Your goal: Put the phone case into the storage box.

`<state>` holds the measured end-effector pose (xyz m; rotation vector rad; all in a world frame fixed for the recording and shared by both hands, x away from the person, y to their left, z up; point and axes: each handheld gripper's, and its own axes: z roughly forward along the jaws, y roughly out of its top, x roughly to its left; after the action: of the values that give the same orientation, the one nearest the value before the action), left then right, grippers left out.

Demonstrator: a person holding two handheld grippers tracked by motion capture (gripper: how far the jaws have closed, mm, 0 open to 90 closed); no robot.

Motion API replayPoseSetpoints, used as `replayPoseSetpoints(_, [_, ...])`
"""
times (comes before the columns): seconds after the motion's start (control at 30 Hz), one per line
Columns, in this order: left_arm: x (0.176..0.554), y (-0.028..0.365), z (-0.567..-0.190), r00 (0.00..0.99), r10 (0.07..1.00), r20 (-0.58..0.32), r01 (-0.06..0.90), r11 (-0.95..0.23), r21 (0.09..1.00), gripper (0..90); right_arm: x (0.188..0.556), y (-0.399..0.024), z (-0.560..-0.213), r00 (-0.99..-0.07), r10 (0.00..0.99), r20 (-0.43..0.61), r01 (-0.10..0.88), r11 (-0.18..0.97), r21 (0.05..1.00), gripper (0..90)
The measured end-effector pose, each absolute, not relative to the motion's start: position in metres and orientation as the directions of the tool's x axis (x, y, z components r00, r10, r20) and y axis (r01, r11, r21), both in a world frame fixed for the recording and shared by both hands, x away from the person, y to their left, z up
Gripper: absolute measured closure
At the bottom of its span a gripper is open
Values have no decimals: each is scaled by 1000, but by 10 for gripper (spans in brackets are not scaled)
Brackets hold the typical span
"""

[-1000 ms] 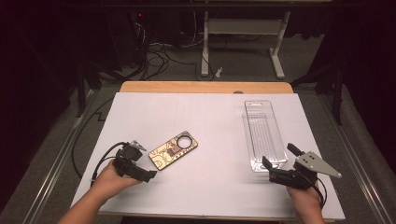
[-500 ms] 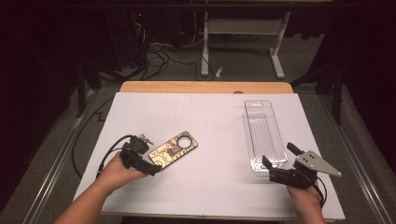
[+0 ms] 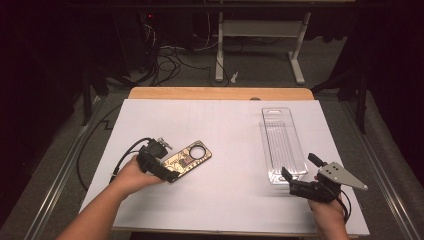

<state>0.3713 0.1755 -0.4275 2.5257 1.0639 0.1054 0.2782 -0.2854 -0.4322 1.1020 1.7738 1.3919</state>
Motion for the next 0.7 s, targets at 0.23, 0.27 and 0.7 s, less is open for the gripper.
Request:
replayPoseSetpoints(0.23, [381,169,-415,723,688,-61,657,-657,369,3,279,-287,-432,-458,888,25,234,94,968,1])
replayPoseSetpoints(0.27, [383,167,-413,724,687,-63,656,-658,369,4,279,-287,-432,-458,889,23,232,94,968,1])
replayPoseSetpoints(0.7, [396,151,-417,740,670,-58,649,-688,325,6,277,-286,-431,-461,887,22,228,95,969,1])
